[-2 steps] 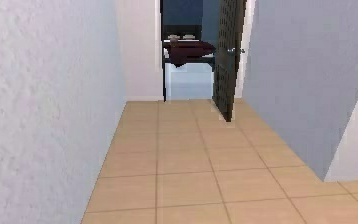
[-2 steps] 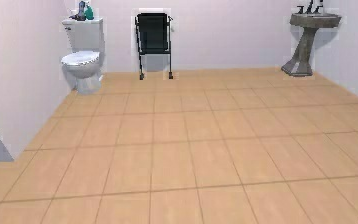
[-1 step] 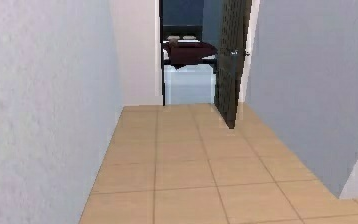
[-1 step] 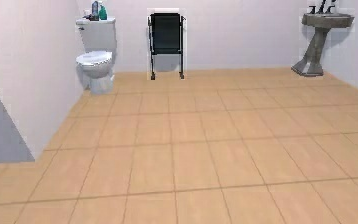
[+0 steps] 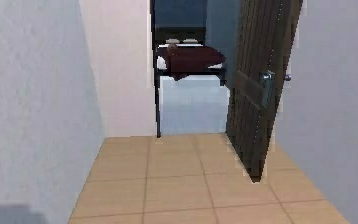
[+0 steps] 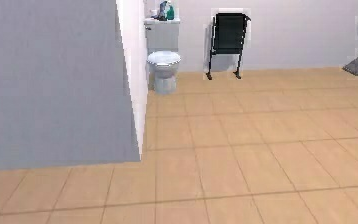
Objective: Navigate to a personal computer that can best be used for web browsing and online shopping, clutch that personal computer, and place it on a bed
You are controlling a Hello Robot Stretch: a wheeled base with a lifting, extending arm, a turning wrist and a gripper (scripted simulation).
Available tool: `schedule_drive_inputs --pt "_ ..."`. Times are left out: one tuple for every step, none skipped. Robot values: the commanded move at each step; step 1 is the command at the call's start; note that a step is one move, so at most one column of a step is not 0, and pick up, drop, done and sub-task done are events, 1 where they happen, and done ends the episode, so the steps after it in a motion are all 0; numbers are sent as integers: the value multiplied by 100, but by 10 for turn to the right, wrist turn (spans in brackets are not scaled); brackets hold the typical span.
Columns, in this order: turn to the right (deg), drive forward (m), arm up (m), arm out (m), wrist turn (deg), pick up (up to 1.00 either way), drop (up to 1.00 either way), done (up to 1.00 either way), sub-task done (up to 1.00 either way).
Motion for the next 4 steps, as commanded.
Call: schedule_drive_inputs --pt "0 100 0 0 0 0 0 0 0" --pt "0 65 0 0 0 0 0 0 0" --pt "0 75 0 0 0 0 0 0 0" --pt "-270 0 0 0 0 0 0 0 0"
